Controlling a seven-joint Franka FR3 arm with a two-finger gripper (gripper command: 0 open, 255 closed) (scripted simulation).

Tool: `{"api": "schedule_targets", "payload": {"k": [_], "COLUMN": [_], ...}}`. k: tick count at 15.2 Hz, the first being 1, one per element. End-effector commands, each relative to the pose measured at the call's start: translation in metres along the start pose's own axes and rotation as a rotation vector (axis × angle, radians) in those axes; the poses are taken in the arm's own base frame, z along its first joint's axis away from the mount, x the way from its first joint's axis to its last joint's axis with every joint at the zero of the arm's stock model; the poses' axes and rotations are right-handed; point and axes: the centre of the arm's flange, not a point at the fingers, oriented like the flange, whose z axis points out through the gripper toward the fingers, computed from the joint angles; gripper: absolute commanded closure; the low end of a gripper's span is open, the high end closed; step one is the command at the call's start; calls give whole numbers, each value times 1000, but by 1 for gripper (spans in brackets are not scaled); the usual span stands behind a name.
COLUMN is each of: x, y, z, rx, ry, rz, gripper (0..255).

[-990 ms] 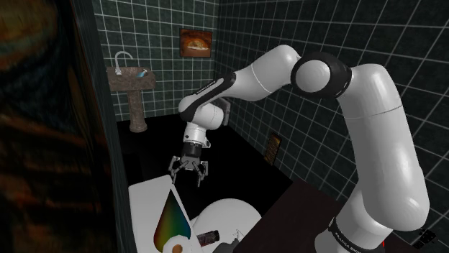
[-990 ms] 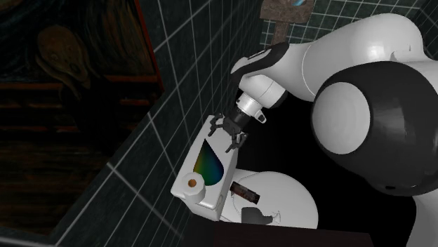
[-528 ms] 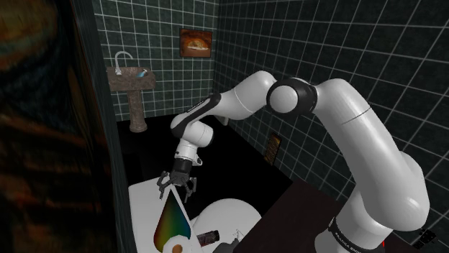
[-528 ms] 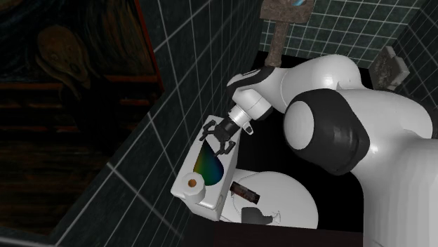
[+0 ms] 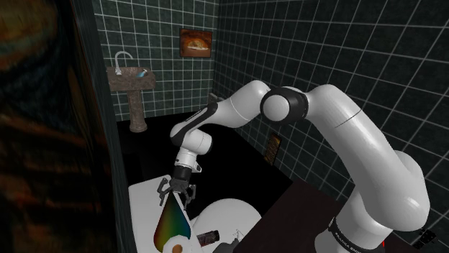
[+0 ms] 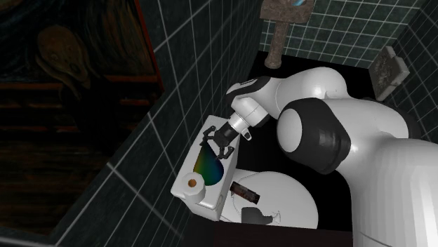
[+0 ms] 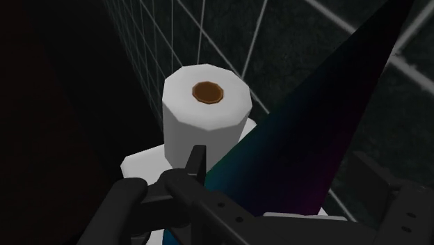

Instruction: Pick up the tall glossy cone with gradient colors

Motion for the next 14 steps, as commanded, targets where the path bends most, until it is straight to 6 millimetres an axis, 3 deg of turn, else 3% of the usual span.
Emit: {"api": "schedule_targets", "payload": {"k": [1, 10, 14], "x": [1, 2, -16], "y": [0, 0, -4], "z": [1, 1, -10], "rx": [0, 0, 0], "ry": [0, 0, 0], "rz": [0, 0, 0], "gripper": [255, 255, 255]}}
